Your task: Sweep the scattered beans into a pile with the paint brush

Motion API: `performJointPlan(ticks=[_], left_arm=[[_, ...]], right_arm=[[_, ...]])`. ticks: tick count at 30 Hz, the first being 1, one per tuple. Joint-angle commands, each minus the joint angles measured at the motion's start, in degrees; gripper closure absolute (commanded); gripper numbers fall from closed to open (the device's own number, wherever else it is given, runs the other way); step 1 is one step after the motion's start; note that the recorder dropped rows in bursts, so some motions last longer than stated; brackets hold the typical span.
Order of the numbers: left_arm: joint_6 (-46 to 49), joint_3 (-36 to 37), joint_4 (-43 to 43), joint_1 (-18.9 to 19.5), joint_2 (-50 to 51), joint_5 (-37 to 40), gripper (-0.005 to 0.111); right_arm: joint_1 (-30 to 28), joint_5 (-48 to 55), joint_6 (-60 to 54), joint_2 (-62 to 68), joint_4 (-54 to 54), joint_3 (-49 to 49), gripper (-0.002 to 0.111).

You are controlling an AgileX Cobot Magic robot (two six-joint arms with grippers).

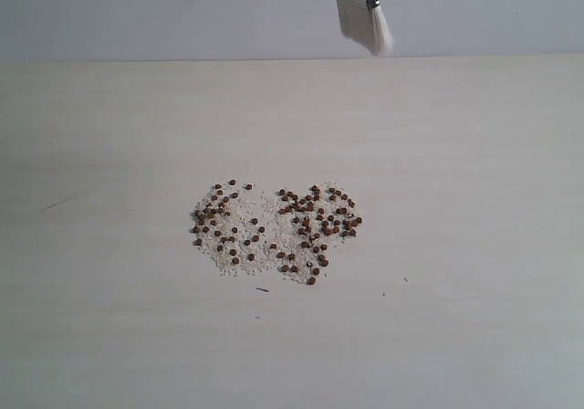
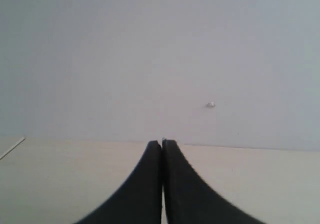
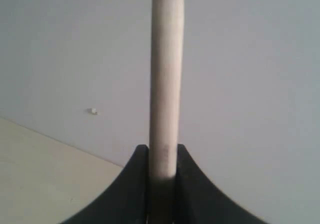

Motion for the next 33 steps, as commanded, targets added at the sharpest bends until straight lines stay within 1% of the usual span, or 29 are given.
performJointPlan(ticks=[1,4,7,10,12,14,17,20,21,22,23,24,25,28,29,30,31,33], left_arm=[[1.9,0.2,-1.7,0.0,-0.2,2.8,0.107],[2.1,0.2,-1.6,0.0,-0.2,4.3,0.107],[2.1,0.2,-1.6,0.0,-0.2,7.0,0.107],[2.1,0.2,-1.6,0.0,-0.2,8.3,0.107],[2.1,0.2,-1.6,0.0,-0.2,8.7,0.107],[2.1,0.2,-1.6,0.0,-0.2,8.9,0.107],[2.9,0.2,-0.6,0.0,-0.2,8.9,0.107],[7.8,0.2,2.1,0.0,-0.2,9.5,0.107],[12.4,0.2,3.7,0.0,-0.2,10.6,0.107],[14.5,0.2,3.7,0.0,-0.2,11.6,0.107],[15.6,0.2,3.7,0.0,-0.2,14.2,0.107],[15.6,0.2,3.7,0.0,-0.2,15.4,0.107],[15.6,0.2,3.7,0.0,-0.2,17.3,0.107],[15.0,0.2,3.7,0.0,-0.2,18.1,0.107],[15.0,0.2,3.7,0.0,-0.2,18.1,0.107],[15.0,0.2,3.6,0.0,-0.2,18.1,0.107],[15.0,0.2,3.4,0.0,-0.2,18.1,0.107],[15.0,0.2,3.4,0.0,-0.2,18.1,0.107]], right_arm=[[0.1,1.7,-0.5,-2.9,-0.7,0.3,0.108],[0.1,3.9,0.3,-5.1,-0.7,1.8,0.108],[0.1,5.5,4.6,-7.5,-1.1,4.1,0.108],[0.1,8.4,14.9,-10.7,-10.1,8.2,0.108],[0.1,9.4,24.8,-12.7,-19.0,11.3,0.108],[0.1,9.2,37.7,-14.7,-29.8,15.2,0.108],[0.1,5.2,57.1,-17.2,-45.3,22.0,0.108],[0.1,0.3,73.7,-19.2,-56.9,28.6,0.108],[0.1,-3.7,83.8,-19.5,-63.0,32.6,0.108],[0.1,-6.0,89.1,-19.5,-65.1,34.6,0.108],[0.1,-9.6,97.4,-19.0,-68.9,37.9,0.108],[0.1,-11.4,101.4,-18.3,-71.1,39.4,0.108],[0.1,-13.9,108.6,-16.6,-74.0,41.6,0.108],[0.1,-16.4,118.1,-12.8,-76.7,42.5,0.108],[0.1,-18.8,124.4,-9.9,-78.7,42.5,0.108],[0.1,-20.3,128.3,-7.5,-80.5,42.4,0.108],[0.1,-24.3,135.6,-3.8,-83.6,42.4,0.108],[0.2,-29.3,141.0,2.7,-85.0,42.2,0.108]])
